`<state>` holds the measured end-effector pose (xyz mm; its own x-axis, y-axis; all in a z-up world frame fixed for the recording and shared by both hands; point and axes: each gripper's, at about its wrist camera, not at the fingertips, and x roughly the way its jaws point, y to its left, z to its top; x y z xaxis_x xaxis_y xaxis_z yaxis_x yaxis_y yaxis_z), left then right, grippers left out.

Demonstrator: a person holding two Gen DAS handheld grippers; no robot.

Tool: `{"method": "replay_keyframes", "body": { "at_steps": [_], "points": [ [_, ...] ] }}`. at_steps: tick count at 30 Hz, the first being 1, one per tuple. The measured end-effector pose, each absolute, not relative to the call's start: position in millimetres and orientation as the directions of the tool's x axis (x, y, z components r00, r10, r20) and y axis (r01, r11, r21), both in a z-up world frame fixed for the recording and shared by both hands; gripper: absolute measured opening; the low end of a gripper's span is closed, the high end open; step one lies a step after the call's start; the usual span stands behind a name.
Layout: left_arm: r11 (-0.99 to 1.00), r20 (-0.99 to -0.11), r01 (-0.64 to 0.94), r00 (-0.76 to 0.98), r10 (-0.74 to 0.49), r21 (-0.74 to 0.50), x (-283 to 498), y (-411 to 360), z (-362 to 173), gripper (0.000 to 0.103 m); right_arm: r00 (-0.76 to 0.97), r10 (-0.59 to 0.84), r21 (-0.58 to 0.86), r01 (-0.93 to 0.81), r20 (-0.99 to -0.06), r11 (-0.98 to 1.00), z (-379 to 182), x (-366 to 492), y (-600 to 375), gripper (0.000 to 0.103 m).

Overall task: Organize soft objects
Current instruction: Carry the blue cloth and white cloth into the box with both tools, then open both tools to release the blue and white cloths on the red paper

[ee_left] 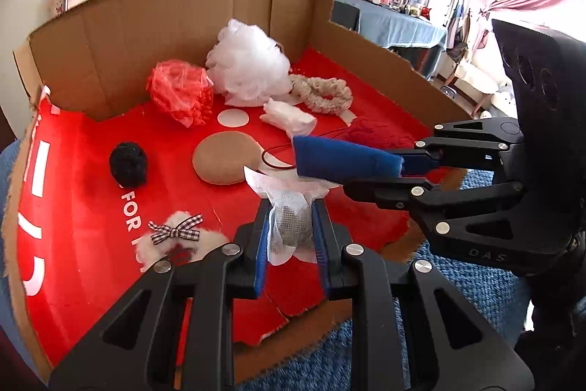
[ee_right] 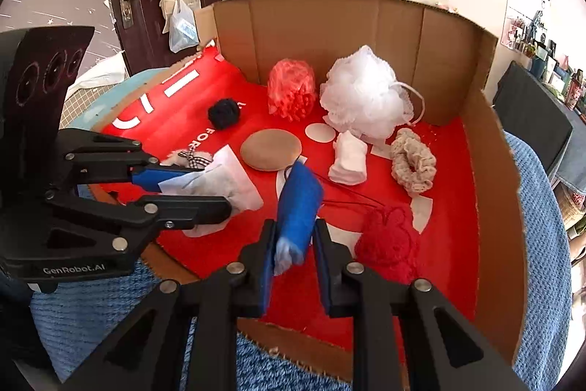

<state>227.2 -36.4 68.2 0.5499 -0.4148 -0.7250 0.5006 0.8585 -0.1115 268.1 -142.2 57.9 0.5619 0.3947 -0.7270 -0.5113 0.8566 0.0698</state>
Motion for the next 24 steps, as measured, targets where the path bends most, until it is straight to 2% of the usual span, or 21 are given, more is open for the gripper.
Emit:
{"method": "replay_keyframes", "body": {
  "at_steps": [14,19,24],
  "points": [
    [0.867,-0.738,0.482,0.537,-0.408,-0.129,239.8,-33.0,47.9,0.02,0.553,0.395,0.08,-0.507,-0.733,0.858,47.6,273.7,-139.9,0.022],
    [0.864,-0.733,0.491,0.546,-0.406,-0.113,238.2,-34.8,47.2,0.02,0.55,0.403,0.094,-0.504,-0.731,0.859,46.4,274.6,-141.5,0.026],
    [0.863,-0.73,0.493,0.548,-0.408,-0.112,237.9,-33.7,47.6,0.021,0.552,0.404,0.097,-0.502,-0.729,0.86,45.8,275.0,-142.7,0.026]
  ]
}}
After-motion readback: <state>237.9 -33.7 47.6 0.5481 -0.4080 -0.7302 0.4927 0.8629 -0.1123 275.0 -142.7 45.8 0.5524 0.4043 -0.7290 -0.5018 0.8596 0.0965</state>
